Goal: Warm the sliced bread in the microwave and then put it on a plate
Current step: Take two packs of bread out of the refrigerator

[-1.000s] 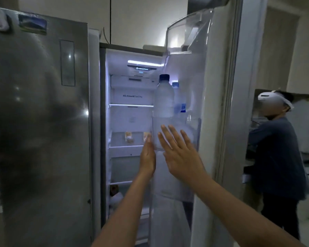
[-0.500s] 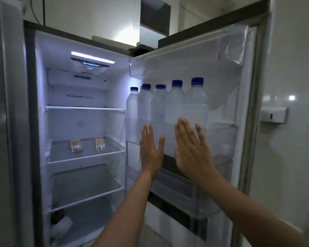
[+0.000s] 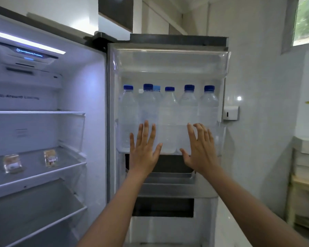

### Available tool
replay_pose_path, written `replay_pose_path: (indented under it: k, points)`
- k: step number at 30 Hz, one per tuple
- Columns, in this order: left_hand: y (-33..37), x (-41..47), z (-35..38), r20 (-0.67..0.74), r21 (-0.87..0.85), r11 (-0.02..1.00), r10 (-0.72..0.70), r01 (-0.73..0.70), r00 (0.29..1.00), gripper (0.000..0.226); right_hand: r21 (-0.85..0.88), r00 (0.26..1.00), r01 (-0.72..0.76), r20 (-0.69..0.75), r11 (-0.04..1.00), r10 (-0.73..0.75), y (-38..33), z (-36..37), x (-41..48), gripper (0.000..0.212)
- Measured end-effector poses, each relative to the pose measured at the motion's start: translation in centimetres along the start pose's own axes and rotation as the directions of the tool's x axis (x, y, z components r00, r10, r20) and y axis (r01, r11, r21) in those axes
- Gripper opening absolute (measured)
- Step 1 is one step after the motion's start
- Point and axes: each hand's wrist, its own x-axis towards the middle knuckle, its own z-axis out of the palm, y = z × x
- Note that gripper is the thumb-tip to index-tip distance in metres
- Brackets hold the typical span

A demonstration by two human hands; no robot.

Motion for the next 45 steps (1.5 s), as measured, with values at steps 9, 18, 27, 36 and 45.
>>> replay_pose_path:
  k: [9, 18, 27, 36, 45]
  points:
    - [2.2, 0.9, 3.3, 0.040, 0.119, 0.993, 0.012, -0.016, 0.999, 0.070, 0.143, 0.998, -0.041, 0.061, 0.989, 0.033, 4.2, 3.8, 1.9, 0.088]
    - [1.8, 0.6, 3.1, 0.136, 0.180, 0.981, 0.047, -0.072, 0.990, 0.067, 0.201, 0.989, -0.066, 0.140, 0.977, 0.038, 5.5, 4.3, 2.7, 0.087]
    - [-3.8, -3.7, -1.0, 0.265, 0.131, 0.991, -0.065, 0.031, 0.962, 0.059, 0.390, 0.994, -0.082, 0.094, 0.917, 0.049, -0.7, 5.9, 0.2, 0.065]
    - [-18.7, -7.8, -7.0, 0.282, 0.108, 0.939, -0.344, 0.327, 0.896, 0.054, 0.678, 0.953, 0.298, -0.166, 0.672, -0.255, -19.6, 7.2, -0.3, 0.035]
    - [-34.8, -13.1, -10.4, 0.193, 0.167, 0.608, -0.792, 0.776, 0.579, 0.054, 0.756, 0.865, 0.160, 0.203, 0.635, -0.460, -36.8, 16.9, 3.2, 0.048]
